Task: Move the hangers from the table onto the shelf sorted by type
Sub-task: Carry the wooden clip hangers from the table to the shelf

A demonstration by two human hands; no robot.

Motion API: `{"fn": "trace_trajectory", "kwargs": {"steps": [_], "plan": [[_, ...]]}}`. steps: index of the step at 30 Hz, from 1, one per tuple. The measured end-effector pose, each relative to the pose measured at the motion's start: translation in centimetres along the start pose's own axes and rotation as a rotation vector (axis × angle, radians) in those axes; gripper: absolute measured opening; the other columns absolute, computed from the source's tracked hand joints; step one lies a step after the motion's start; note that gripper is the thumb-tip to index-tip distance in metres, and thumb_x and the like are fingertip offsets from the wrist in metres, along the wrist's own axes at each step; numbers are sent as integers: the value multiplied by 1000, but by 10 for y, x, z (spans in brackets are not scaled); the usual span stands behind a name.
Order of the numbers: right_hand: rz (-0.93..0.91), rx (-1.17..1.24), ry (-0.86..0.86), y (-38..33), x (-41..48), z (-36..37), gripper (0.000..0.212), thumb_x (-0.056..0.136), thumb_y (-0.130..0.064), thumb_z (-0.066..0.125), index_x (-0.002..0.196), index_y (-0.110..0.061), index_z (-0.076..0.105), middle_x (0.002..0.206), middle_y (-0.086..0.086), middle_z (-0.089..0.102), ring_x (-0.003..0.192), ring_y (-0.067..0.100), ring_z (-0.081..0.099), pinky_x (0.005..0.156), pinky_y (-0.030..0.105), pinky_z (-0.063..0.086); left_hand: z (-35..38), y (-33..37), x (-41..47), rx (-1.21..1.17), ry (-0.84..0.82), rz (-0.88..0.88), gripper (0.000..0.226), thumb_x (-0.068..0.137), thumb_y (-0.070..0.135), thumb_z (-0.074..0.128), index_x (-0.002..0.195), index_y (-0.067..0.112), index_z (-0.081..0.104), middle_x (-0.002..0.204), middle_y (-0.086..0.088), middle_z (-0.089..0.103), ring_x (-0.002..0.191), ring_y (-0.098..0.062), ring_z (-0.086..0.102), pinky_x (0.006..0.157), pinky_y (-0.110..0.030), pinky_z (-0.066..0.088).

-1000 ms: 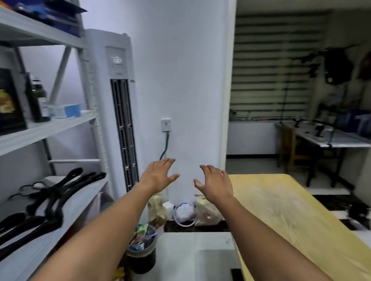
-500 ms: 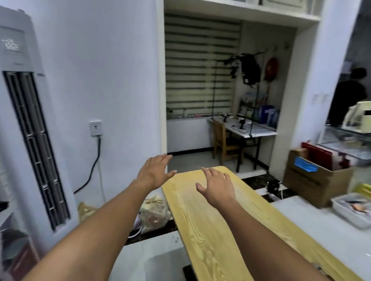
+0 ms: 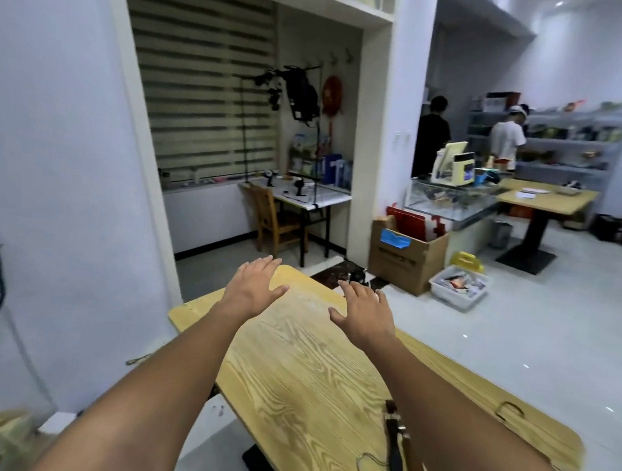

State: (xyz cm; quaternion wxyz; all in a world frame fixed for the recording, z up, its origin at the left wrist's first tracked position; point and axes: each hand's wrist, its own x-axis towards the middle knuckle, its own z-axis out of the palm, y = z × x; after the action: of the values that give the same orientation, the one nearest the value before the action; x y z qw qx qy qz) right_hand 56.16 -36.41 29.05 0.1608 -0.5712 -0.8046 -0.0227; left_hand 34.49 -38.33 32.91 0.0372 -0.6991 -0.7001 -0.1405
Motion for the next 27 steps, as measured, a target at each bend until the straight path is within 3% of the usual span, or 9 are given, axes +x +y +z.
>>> {"fn": "trace_trajectory", "kwargs": {"steps": [20,27], "plan": [[369,-108,-104,120,-59,40,63,96,-52,38,150,-22,23,153,3,32,140,21,30,116,41,15,125,106,48,-106,-192,422,60,96,44,45,149,20,25,155,1,27,142,-17,24,116,-31,17],[419,-77,-184,154,-64,82,64,96,-52,38,151,-23,21,155,3,28,142,22,27,117,42,15,195,132,42,-107,-353,424,60,97,42,43,149,21,23,156,1,24,143,-16,21,118,-30,15]]}}
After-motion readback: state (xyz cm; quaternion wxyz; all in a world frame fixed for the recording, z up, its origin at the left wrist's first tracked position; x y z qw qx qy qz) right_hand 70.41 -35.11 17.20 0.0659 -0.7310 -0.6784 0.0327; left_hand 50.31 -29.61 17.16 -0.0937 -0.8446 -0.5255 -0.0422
